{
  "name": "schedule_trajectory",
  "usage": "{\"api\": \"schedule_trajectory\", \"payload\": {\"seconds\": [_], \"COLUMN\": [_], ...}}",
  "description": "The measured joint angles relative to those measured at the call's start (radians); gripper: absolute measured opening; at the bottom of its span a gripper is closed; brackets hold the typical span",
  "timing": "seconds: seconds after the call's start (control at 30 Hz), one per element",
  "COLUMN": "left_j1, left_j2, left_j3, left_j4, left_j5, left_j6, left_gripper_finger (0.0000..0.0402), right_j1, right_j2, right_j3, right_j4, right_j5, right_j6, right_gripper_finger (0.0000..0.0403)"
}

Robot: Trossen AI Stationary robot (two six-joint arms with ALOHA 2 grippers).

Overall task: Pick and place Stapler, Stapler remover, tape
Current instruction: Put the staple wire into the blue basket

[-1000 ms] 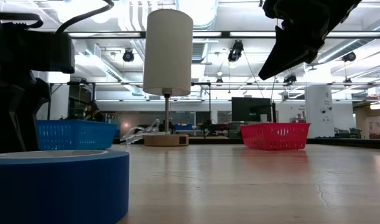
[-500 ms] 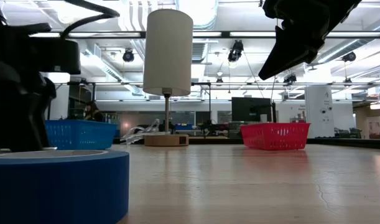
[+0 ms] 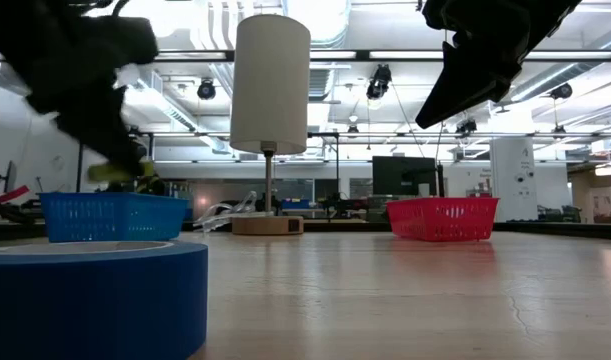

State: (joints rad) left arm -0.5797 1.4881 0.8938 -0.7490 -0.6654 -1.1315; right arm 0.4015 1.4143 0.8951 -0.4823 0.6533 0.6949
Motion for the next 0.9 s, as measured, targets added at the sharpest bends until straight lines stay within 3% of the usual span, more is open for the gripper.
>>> {"api": "schedule_trajectory", "payload": {"seconds": [0.13, 0.4, 0.6, 0.8, 0.9], "left_j1": [0.070, 0.291, 0.471, 0.577, 0.611], "left_j2": [-0.095, -0.245, -0.286, -0.289, -0.289], "left_j3": [0.000, -0.021, -0.090, -0.211, -0.265], "left_j4": [-0.116, -0.233, -0.199, 0.014, 0.080], "left_j5": [-0.054, -0.061, -0.007, 0.168, 0.204], "left_j6": [-0.015, 0.131, 0.217, 0.369, 0.390], "left_gripper_finger": [0.0129, 0.0131, 0.0129, 0.0131, 0.0131], "right_j1": [0.000, 0.000, 0.000, 0.000, 0.000], "right_j2": [0.000, 0.000, 0.000, 0.000, 0.000], "right_j3": [0.000, -0.008, -0.013, -0.013, -0.013], "right_j4": [0.000, 0.002, 0.002, 0.002, 0.002], "right_j5": [0.000, 0.000, 0.000, 0.000, 0.000], "right_j6": [0.000, 0.000, 0.000, 0.000, 0.000], "right_gripper_finger": [0.0052, 0.0052, 0.0052, 0.0052, 0.0052]}}
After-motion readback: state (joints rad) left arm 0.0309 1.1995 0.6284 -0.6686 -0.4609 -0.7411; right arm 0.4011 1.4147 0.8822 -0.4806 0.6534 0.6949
